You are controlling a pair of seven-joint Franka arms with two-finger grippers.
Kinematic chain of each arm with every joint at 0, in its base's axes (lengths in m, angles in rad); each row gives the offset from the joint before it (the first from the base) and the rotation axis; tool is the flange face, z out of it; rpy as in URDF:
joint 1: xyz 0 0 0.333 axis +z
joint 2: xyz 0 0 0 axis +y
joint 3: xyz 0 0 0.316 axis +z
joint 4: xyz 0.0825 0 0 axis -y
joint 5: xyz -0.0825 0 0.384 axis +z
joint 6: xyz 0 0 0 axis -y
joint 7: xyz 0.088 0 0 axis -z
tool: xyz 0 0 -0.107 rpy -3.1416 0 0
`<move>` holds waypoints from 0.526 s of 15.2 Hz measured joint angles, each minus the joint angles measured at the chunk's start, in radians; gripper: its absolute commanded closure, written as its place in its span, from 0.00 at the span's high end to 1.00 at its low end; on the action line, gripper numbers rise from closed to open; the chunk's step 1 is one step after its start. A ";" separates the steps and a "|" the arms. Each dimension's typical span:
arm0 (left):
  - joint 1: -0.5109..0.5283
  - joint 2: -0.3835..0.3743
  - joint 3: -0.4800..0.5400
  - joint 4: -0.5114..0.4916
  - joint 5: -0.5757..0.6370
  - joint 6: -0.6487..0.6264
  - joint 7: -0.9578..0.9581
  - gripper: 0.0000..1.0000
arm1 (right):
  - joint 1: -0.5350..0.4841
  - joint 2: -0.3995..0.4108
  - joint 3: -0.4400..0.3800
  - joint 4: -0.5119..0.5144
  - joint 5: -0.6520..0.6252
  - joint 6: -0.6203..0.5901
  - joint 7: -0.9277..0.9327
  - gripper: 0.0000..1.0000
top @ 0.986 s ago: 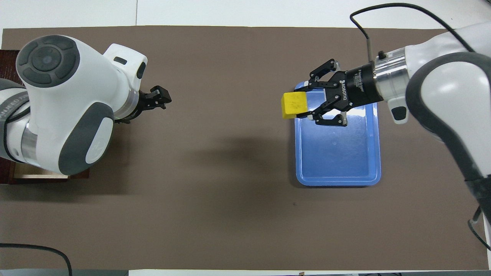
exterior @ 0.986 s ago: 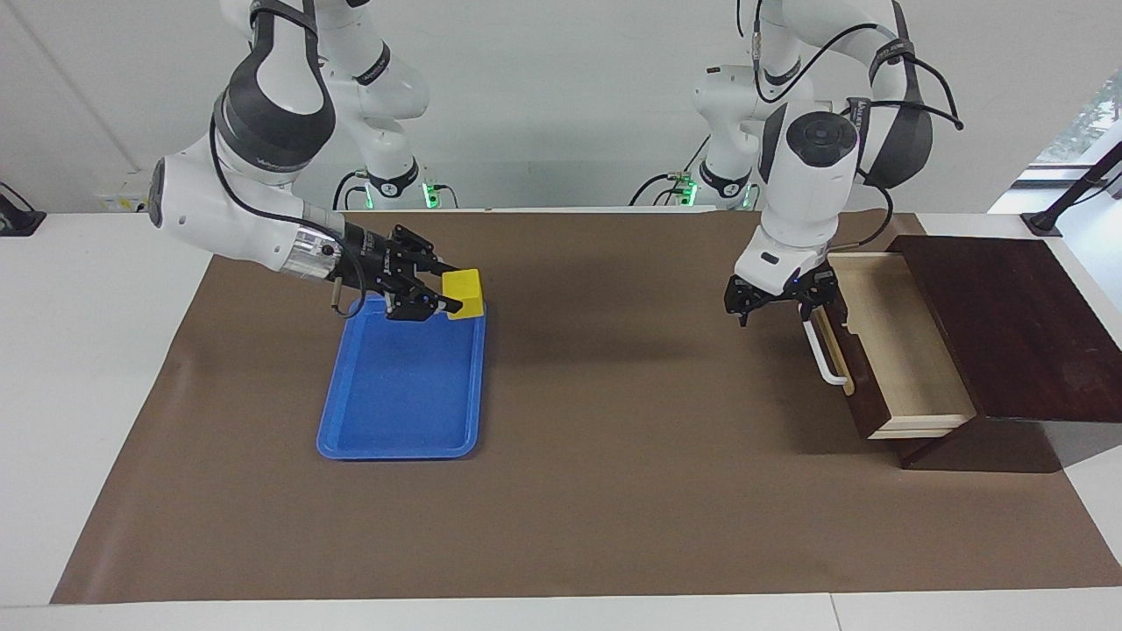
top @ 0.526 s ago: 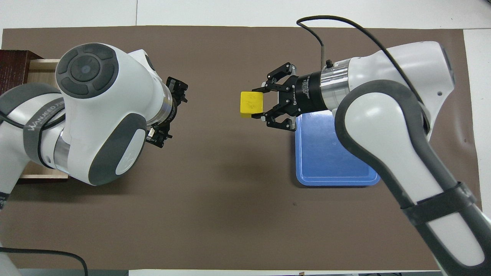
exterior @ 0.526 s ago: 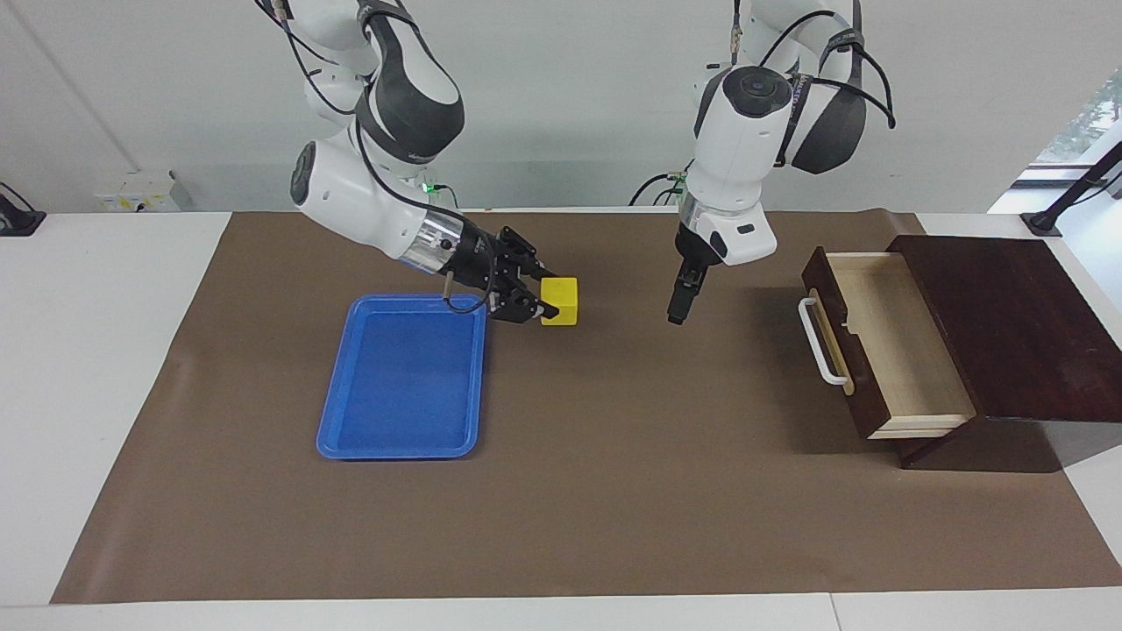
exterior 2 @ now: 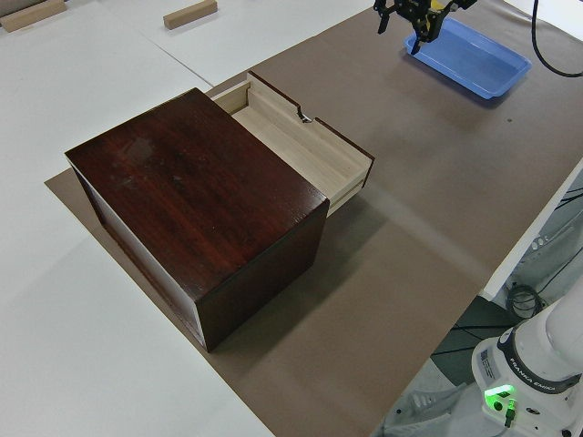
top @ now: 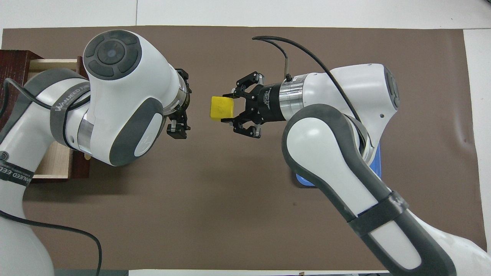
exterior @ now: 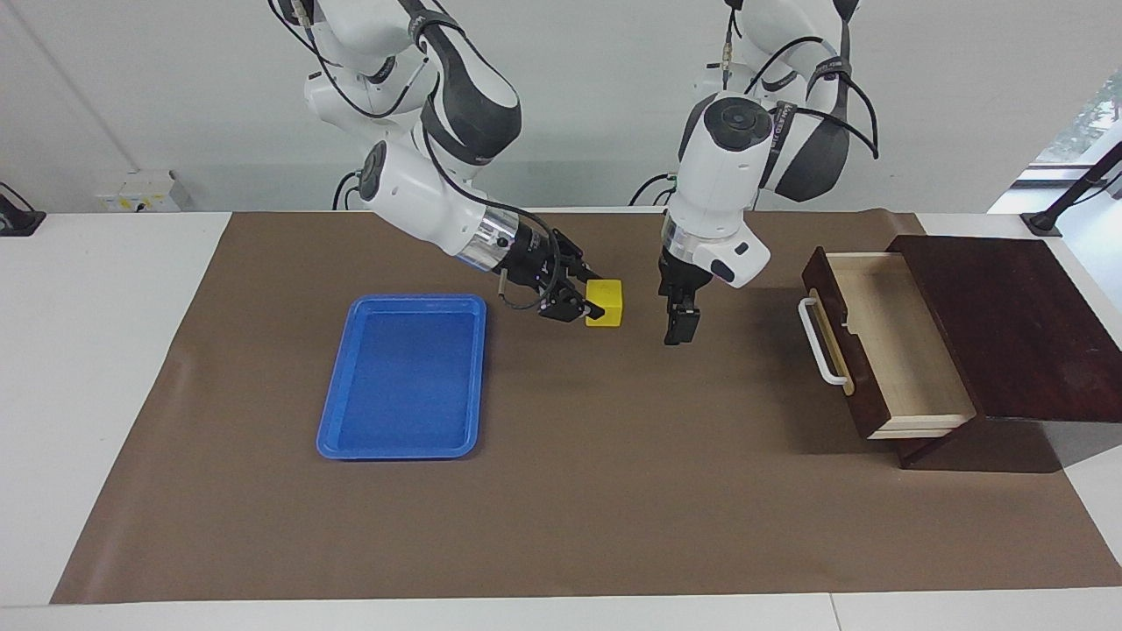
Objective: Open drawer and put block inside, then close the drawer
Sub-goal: 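Carry the block toward the left gripper while the left gripper approaches, then close the left gripper on the yellow block held by the right gripper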
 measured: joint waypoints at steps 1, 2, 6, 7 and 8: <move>0.000 0.002 0.002 0.008 0.000 0.000 -0.005 1.00 | 0.011 0.013 0.000 0.004 0.000 0.021 0.001 0.00; 0.000 0.003 0.003 0.017 0.000 0.000 -0.007 1.00 | 0.021 0.027 0.000 0.011 0.000 0.035 0.004 0.00; 0.000 0.011 0.007 0.041 0.000 0.000 -0.010 1.00 | 0.038 0.078 0.000 0.071 0.000 0.041 0.018 0.00; 0.000 0.014 0.007 0.045 0.000 0.000 -0.010 1.00 | 0.039 0.087 0.000 0.085 0.000 0.041 0.018 0.00; 0.000 0.017 0.007 0.048 0.000 0.000 -0.010 1.00 | 0.040 0.094 0.000 0.096 0.000 0.041 0.018 0.00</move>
